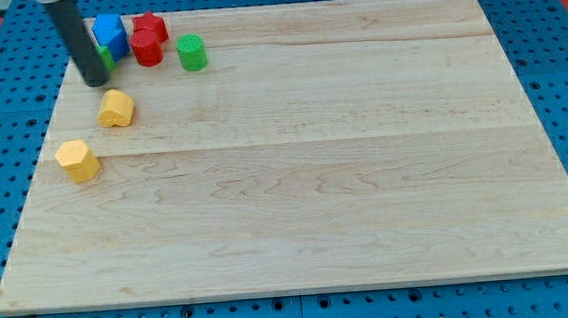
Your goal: Place the yellow blocks at the center left side of the board
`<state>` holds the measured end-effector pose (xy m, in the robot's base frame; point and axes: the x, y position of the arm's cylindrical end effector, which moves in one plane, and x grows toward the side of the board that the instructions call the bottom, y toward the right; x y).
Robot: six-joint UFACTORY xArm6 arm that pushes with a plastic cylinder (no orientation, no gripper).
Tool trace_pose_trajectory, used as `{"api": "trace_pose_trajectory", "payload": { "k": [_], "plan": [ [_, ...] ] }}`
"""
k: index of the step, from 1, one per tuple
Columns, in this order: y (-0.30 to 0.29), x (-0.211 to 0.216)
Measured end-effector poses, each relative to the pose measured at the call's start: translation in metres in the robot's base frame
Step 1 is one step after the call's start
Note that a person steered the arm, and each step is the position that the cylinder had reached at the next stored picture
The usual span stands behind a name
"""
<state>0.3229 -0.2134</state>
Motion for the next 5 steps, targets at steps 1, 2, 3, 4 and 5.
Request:
{"api": "trace_pose_trajectory", "payload": {
  "k": [1, 2, 3, 4, 5],
  "plan": [
    [0.046, 0.000],
    [0.032, 0.036],
    [-0.042, 0.059],
    [0.006, 0.066],
    [0.048, 0.142]
  ]
}}
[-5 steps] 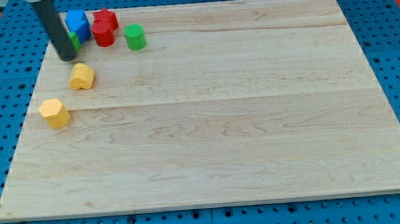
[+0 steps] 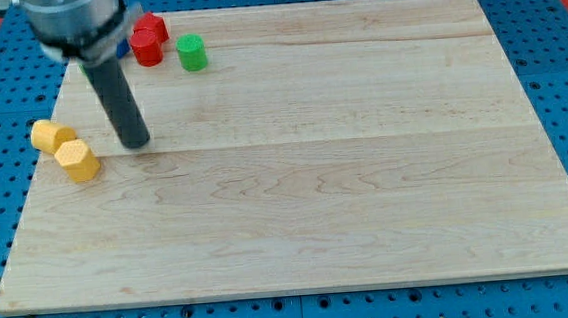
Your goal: Place the yellow blocks at the center left side of the board
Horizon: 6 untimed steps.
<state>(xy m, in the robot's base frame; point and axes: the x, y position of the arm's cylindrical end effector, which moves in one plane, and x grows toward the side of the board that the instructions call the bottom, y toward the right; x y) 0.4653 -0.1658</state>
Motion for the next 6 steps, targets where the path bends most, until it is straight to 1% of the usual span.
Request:
{"api": "trace_pose_trajectory", "payload": {
  "k": [1, 2, 4, 6],
  "plan": [
    [-0.072, 0.041],
    [-0.088, 0.019],
    [-0.082, -0.006],
    [-0.078, -0.009]
  ]
}}
